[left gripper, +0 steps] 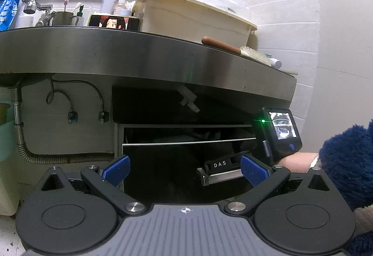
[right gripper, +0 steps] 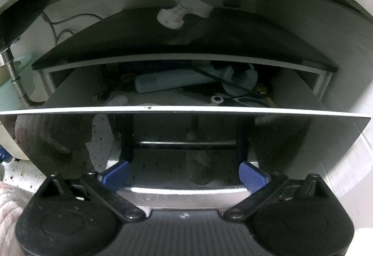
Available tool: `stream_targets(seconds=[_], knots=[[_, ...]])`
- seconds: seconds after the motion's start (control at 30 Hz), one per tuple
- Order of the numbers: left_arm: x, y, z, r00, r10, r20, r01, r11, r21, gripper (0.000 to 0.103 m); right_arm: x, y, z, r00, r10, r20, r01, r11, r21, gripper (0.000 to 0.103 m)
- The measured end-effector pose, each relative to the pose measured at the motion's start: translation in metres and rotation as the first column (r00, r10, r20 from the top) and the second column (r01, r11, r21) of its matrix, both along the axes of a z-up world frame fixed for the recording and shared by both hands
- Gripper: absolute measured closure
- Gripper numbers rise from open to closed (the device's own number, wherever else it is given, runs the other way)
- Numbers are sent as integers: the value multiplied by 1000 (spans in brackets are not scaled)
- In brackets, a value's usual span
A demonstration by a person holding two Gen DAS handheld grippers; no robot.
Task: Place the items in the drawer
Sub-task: 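Push the black drawer closed with the right gripper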
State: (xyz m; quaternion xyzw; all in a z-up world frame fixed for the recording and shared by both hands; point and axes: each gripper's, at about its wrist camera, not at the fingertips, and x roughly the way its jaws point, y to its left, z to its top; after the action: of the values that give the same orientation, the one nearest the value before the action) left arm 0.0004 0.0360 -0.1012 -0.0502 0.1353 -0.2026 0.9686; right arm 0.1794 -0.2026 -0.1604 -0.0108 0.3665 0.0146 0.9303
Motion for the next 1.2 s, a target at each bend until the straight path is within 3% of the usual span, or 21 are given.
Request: stream_targets(seconds=[1.2], knots=[[-2,-2,-4,1000,-7,-22,8,1000,18,1,13,3,1,1000,-2,-3,2,1000,1,2]])
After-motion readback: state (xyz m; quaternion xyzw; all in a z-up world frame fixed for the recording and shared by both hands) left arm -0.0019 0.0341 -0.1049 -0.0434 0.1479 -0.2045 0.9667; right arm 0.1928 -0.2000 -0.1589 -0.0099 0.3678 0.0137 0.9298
